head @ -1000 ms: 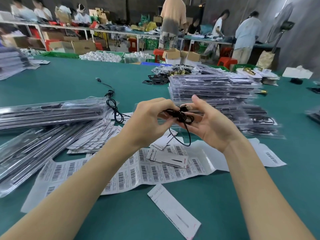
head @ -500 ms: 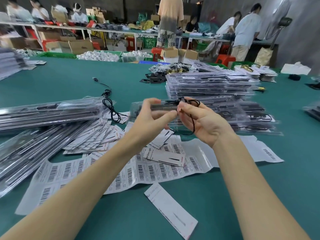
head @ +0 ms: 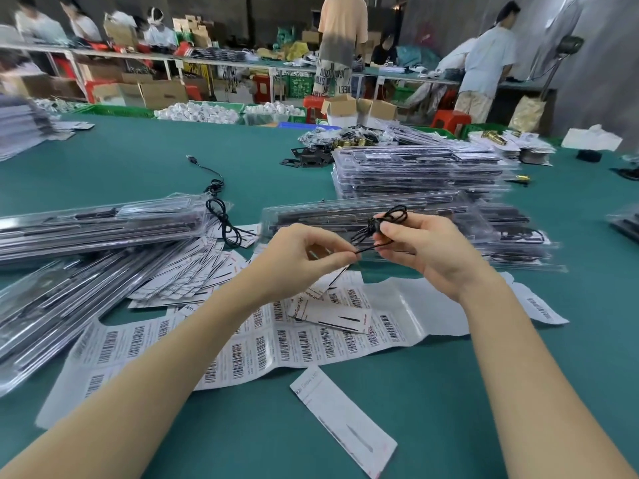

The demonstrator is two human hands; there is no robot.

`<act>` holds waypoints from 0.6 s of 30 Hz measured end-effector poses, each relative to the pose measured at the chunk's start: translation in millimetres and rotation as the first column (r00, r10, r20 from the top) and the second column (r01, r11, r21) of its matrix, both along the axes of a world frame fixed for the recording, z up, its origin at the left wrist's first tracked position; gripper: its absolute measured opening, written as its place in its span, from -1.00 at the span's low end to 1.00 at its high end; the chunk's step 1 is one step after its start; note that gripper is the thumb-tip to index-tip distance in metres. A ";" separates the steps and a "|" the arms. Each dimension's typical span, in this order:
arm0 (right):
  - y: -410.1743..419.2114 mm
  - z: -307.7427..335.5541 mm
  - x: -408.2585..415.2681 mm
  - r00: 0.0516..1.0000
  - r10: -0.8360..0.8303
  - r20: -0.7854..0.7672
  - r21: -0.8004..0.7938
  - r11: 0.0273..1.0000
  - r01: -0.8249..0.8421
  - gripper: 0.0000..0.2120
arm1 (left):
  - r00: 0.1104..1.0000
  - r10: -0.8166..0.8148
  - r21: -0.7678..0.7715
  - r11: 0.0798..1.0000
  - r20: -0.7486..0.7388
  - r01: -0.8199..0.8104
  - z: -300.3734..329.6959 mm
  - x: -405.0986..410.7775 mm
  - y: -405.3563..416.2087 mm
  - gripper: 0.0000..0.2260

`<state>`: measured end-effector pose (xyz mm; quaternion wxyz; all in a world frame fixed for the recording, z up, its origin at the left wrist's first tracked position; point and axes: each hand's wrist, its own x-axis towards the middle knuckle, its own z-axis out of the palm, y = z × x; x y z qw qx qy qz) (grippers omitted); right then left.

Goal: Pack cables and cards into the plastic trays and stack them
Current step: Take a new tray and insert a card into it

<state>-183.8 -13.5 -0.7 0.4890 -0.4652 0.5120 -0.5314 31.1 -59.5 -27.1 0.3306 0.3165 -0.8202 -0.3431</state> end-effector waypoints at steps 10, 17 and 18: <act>9.3 -3.6 -13.6 0.940 0.340 -0.041 0.010 0.940 -0.340 -0.78 | 0.997 0.051 -0.091 0.995 0.052 -0.046 -4.4 0.1 -4.0 -0.91; 8.1 1.6 -12.7 0.869 0.379 -0.318 0.168 0.925 -0.341 -0.83 | 0.993 0.120 -0.111 0.987 0.022 -0.117 -4.8 -2.5 -3.5 -0.93; 5.6 1.0 -9.0 0.882 0.330 -0.335 0.155 0.943 -0.294 -0.85 | 0.991 0.132 -0.086 0.988 0.003 -0.132 -5.6 -3.0 -3.1 -0.93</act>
